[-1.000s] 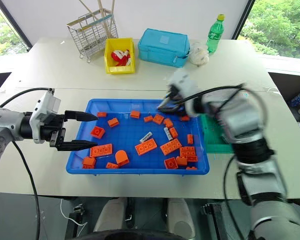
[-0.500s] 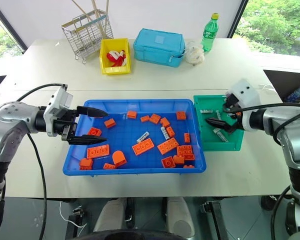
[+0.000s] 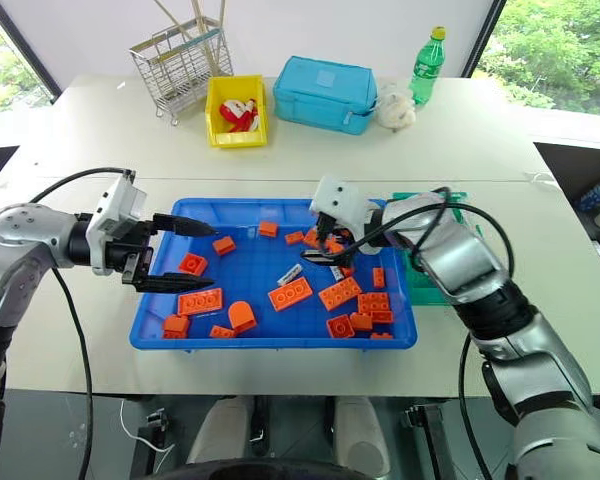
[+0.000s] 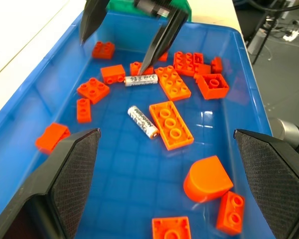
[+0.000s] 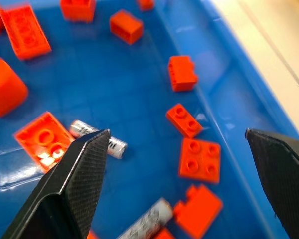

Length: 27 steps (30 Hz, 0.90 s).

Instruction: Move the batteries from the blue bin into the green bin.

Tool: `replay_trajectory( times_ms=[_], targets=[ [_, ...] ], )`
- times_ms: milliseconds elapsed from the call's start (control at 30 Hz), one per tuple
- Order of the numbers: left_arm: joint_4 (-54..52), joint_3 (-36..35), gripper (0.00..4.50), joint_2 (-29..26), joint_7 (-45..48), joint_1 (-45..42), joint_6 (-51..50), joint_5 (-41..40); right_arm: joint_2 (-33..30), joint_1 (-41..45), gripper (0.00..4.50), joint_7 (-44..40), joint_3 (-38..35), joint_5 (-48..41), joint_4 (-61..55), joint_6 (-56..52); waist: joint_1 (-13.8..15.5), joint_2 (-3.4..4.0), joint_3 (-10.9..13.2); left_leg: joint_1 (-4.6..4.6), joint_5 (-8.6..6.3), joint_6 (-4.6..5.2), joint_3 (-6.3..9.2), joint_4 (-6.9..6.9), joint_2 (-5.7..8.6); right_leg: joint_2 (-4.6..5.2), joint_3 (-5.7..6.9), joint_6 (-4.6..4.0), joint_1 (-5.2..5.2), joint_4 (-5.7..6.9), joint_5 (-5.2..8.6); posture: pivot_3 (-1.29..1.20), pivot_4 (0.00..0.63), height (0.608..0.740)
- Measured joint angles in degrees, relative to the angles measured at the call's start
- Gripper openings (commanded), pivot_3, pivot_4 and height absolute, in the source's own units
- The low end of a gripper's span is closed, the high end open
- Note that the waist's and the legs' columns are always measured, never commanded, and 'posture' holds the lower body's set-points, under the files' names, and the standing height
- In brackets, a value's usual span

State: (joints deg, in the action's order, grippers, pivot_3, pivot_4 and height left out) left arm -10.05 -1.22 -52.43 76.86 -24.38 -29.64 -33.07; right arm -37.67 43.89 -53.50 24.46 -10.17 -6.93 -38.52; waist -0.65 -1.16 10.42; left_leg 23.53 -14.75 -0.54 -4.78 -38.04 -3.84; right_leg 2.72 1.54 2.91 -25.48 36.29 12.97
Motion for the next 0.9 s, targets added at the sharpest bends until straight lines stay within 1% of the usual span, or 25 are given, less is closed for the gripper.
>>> replay_trajectory(
  times_ms=[133,233,267,367,467,500,567,633,733,900],
  targets=[
    [-2.26,-1.37,4.5,-0.66,-1.15,2.15,-0.5,-0.22,3.95,5.0,4.45,-5.2,3.94,4.13,11.91,10.46,-0.14,0.0,0.0,0.0,0.0,0.0,-0.01,-0.01,0.0,-0.01,0.0,0.08,0.0,0.01,-0.05,0.0,0.15,0.736],
    [-3.66,-3.03,4.5,-1.15,-2.18,3.74,-1.4,-1.11,5.08,8.05,4.45,-8.39,5.33,7.31,19.89,17.84,-0.09,0.0,0.0,-0.01,0.0,0.0,0.0,-0.01,-0.01,-0.02,0.0,0.12,0.0,0.03,-0.07,0.0,0.15,0.736],
    [-4.33,-4.05,4.5,-1.4,-2.51,4.6,-1.58,-1.41,5.18,8.89,4.45,-10.62,5.61,7.98,22.5,21.25,-0.09,0.0,0.0,-0.01,0.0,0.0,0.01,-0.01,-0.01,-0.02,0.01,0.13,0.0,0.04,-0.08,0.0,0.15,0.736],
    [-5.08,-5.95,4.5,-2.23,-3.51,6.31,-2.37,-1.56,5.87,9.1,4.45,-16.3,5.56,7.93,26.07,26.18,-0.11,0.0,0.0,-0.01,0.0,0.0,0.01,-0.01,-0.01,-0.01,0.02,0.16,0.0,0.04,-0.09,0.0,0.15,0.736],
    [-6.0,-7.05,4.5,-2.46,-4.0,7.42,-2.51,-1.99,6.96,9.19,4.45,-19.35,5.4,7.89,28.07,29.44,-0.13,0.0,0.0,-0.04,0.01,0.0,0.0,-0.01,-0.02,-0.01,0.02,0.15,0.0,0.07,-0.09,0.0,0.15,0.736],
    [-6.25,-7.28,4.5,-2.46,-4.23,7.77,-2.52,-2.19,7.45,9.47,4.23,-20.07,5.38,8.08,29.06,30.61,-0.16,0.0,0.0,-0.05,0.01,-0.01,0.0,-0.01,-0.02,-0.01,0.02,0.15,0.01,0.09,-0.09,0.0,0.15,0.736],
    [-6.43,-7.39,4.5,-2.46,-4.59,7.94,-2.54,-2.47,7.82,9.83,3.63,-20.97,5.33,8.85,30.57,32.17,-0.15,0.0,0.0,-0.05,0.01,-0.01,0.01,-0.01,-0.02,-0.02,0.02,0.14,0.01,0.11,-0.09,0.0,0.15,0.736],
    [-6.53,-7.56,4.5,-2.48,-4.9,7.97,-2.54,-2.49,8.53,9.89,2.64,-21.57,5.22,9.51,32.08,33.92,-0.15,0.01,0.0,-0.06,0.01,-0.01,0.0,-0.01,-0.02,-0.02,0.02,0.14,0.01,0.11,-0.09,0.0,0.15,0.736],
    [-6.57,-7.57,4.5,-2.48,-5.14,7.99,-2.54,-2.5,9.92,9.89,2.64,-21.79,5.22,10.66,33.75,35.84,-0.15,0.01,0.01,-0.06,0.01,-0.01,0.0,-0.01,-0.02,-0.01,0.02,0.14,0.0,0.12,-0.09,0.0,0.15,0.736],
    [-6.6,-7.64,4.5,-2.51,-5.82,7.98,-2.54,-2.52,9.99,9.89,2.64,-23.0,5.01,12.52,36.25,40.91,-0.14,0.01,0.0,-0.07,0.01,-0.01,-0.01,-0.02,-0.02,-0.01,0.02,0.14,0.02,0.12,-0.09,0.0,0.15,0.736]
  ],
)
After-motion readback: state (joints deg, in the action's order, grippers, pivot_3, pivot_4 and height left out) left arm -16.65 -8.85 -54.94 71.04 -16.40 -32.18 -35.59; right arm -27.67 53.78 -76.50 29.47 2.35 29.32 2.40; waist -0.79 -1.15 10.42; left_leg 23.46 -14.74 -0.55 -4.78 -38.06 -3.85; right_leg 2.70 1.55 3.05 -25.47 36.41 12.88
